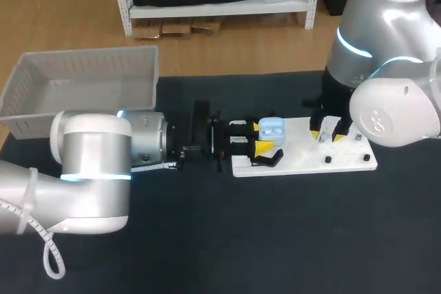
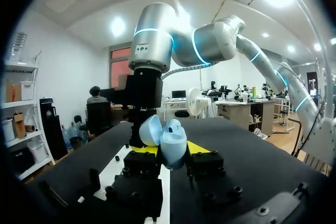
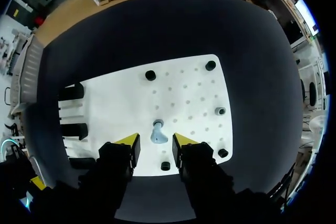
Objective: Pick up each earbud case from the left stands, insert the matching earbuds, close the lid, and place the case in the box.
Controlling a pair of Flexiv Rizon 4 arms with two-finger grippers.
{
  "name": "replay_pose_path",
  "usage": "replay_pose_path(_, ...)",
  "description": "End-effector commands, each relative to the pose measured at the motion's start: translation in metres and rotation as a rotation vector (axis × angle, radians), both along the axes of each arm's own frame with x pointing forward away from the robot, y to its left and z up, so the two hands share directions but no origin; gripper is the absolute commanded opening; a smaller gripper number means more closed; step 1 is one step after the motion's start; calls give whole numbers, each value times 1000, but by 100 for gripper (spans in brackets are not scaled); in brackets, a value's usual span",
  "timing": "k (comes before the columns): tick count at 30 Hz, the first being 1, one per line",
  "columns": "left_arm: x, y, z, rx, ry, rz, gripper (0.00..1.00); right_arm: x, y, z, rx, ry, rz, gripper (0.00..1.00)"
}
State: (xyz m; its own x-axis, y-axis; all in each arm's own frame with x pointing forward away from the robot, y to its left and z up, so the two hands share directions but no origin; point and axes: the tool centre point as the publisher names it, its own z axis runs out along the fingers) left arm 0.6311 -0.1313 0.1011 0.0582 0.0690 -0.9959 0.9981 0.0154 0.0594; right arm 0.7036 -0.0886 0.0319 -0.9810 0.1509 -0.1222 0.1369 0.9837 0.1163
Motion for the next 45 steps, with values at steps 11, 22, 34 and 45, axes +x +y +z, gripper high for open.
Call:
replay_pose_path(11,-3,0,0,-3,-4,11,0,5,-5,-5,-7,-3,-22,31)
replay_pose_path(22,-3,0,0,-3,-4,11,0,3,-4,-6,-8,2,-14,27)
replay_pose_path(34,-3,0,0,-3,-4,11,0,5,-4,-7,-12,2,-17,25)
replay_pose_path(45,-3,0,0,-3,-4,11,0,6,-1,-5,-12,1,-9,0)
